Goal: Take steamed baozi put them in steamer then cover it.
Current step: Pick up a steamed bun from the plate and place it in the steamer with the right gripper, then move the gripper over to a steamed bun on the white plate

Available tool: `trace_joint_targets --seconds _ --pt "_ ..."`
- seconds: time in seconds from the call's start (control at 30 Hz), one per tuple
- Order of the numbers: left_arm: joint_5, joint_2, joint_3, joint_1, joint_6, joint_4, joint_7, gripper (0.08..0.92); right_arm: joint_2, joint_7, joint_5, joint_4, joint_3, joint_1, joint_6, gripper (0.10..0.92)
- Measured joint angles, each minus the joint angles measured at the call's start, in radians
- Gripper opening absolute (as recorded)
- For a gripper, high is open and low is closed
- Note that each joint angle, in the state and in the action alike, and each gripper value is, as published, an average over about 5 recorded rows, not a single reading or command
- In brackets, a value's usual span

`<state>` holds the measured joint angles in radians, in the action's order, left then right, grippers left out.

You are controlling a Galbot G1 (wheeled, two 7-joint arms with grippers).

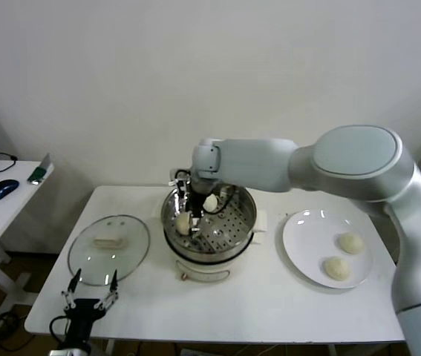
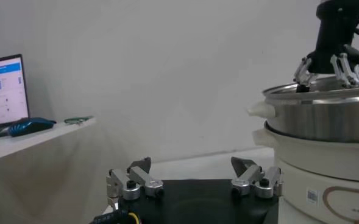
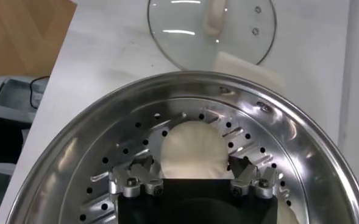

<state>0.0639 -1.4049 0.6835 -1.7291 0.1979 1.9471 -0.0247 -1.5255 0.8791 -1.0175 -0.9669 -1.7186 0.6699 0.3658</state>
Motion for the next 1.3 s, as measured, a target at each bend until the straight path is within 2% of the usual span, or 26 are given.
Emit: trace_joint_targets --seconds 0.27,0.53,0.9,1.3 --pt "-0.004 0.002 0.0 0.004 -0.006 0.001 0.0 0.823 0.105 0.064 0.054 -0.051 0.013 0.091 -0.027 0.823" --pt "-0.017 0.008 -0.008 0.003 -0.016 -0.004 -0.004 0.823 0.309 0.111 0.148 -0.17 0.001 0.18 -0.049 0.823" --pt "-0.025 0.021 -0.006 -0.004 -0.029 0.004 -0.007 0.823 0.642 0.133 0.392 -0.331 0.035 0.144 -0.075 0.823" --pt "-0.059 0.01 0.008 -0.026 -0.04 0.018 -0.008 0.823 0.889 0.152 0.673 -0.355 0.182 -0.094 -0.124 0.823"
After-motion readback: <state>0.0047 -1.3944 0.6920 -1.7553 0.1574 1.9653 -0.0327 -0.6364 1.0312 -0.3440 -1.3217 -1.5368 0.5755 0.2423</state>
